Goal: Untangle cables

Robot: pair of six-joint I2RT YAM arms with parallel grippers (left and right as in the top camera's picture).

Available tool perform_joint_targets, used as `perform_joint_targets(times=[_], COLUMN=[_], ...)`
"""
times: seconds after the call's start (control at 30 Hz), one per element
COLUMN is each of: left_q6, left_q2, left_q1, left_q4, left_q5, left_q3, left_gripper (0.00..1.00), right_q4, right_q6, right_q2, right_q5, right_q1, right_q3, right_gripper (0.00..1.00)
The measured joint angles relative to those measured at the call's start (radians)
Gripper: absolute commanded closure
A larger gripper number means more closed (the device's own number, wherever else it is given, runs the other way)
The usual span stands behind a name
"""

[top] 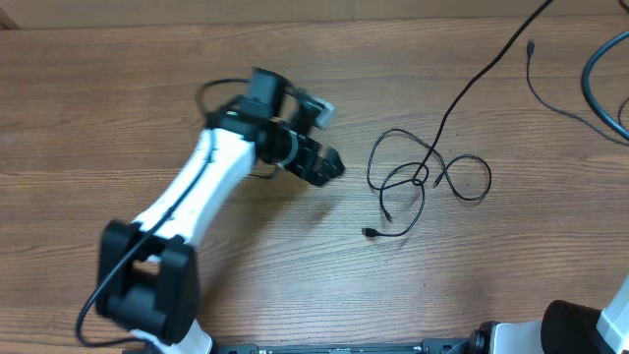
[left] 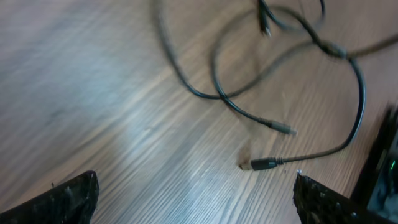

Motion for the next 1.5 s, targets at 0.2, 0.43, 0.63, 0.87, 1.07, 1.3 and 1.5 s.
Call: perform_joint_targets(times=[0.2, 0.43, 0.63, 0.87, 1.07, 1.3, 1.5], left_q6=[0.183, 0.214, 0.258, 0.479, 0.643, 0.740, 0.761], left_q2=[0.105, 0.163, 0.164, 0.164, 0.164, 0.180, 0.236], left_q1=[-0.116, -0.156, -0.156, -0.174, -0.241, -0.303, -0.304], left_q4=[0.045, 0.158, 0.232, 0.230, 0.231, 0.287, 0.323], left_q5=[0.004, 0.005, 0.007, 0.011, 0.011, 0.011, 0.011], left_q3=[0.000, 0.000, 0.001, 0.001, 0.001, 0.001, 0.001], left_gripper=[0.00, 0.00, 0.00, 0.00, 0.01, 0.00, 0.07], right_q4=[-0.019, -0.023, -0.043, -0.053, -0.063, -0.063, -0.063], right_q6=[0.014, 0.019, 0.018, 0.017, 0.017, 0.018, 0.018], right_q2=[0.000, 0.000, 0.000, 0.000, 0.000, 0.000, 0.000], right_q5=[-0.057, -0.099, -0.106, -0.114, -0.124, -0.166, -0.200], right_q1=[-0.077, -0.122, -0.129, -0.147, -0.195, -0.233, -0.258], right_q3=[0.000, 0.000, 0.000, 0.000, 0.000, 0.000, 0.000], right_gripper=[0.96, 0.96, 0.96, 0.96, 0.96, 0.96, 0.96])
